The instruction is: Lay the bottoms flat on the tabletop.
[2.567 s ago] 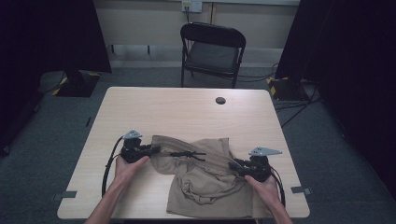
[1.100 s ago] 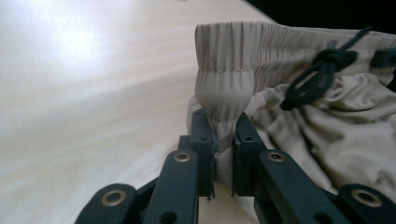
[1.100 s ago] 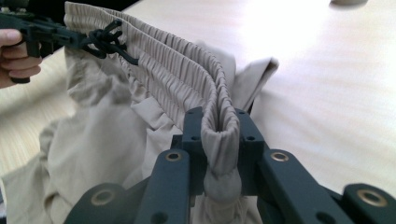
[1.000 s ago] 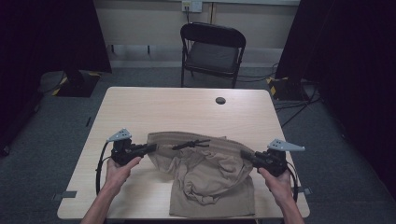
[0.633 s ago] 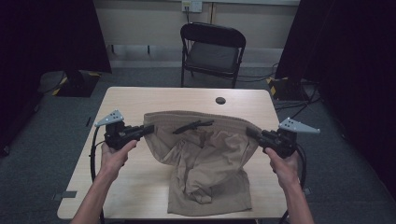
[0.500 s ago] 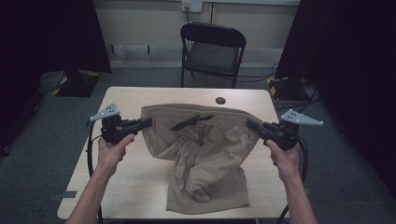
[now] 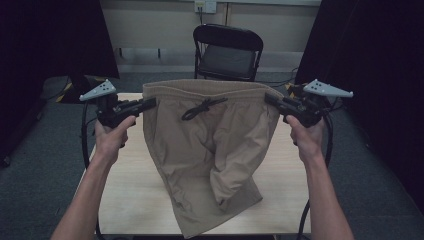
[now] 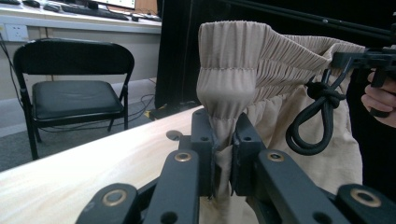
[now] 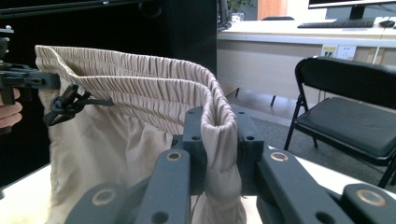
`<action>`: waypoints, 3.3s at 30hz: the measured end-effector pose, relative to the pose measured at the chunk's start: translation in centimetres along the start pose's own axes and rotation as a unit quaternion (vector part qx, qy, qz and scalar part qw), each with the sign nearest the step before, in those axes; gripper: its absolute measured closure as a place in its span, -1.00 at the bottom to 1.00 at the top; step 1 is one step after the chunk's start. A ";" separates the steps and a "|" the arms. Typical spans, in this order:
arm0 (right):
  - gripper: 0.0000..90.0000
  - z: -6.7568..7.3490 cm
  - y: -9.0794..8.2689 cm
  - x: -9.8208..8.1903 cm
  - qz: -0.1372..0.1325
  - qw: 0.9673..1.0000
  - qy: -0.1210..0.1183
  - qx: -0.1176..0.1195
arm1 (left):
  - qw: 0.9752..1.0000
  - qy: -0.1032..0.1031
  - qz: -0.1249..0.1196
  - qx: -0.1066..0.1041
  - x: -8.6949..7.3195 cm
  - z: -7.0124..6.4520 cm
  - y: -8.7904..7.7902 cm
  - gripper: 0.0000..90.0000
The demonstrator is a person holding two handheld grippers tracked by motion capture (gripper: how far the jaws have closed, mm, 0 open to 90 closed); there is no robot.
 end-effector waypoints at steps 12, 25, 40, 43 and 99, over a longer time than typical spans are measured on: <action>0.68 -5.4 6.2 0.7 0.023 0.999 0.025 -0.031 | 0.995 -0.053 0.011 0.081 2.9 5.6 5.5 0.53; 0.04 -7.1 8.7 -6.7 0.104 0.989 0.069 -0.075 | 0.990 -0.073 0.067 0.100 -2.9 7.9 6.9 0.27; -0.06 5.5 3.4 -13.8 0.124 0.990 0.054 0.049 | 0.989 -0.046 0.138 0.011 -13.1 2.2 5.0 0.78; -0.15 8.1 2.7 -16.0 0.148 0.986 0.038 0.066 | 0.988 -0.055 0.147 -0.009 -15.2 0.6 4.9 0.72; 0.34 -1.0 -2.9 -21.2 0.151 0.978 0.113 -0.090 | 0.964 0.019 0.245 0.101 -24.2 3.5 -1.2 0.15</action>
Point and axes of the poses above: each handheld gripper's, and its own axes: y roughly forward along the jaws, x roughly out of its top, z roughly to its left, the point moved 4 cm from there along y, roughly forward along the jaws, and after that the axes turned 11 degrees about -y, right-handed, at the moved point
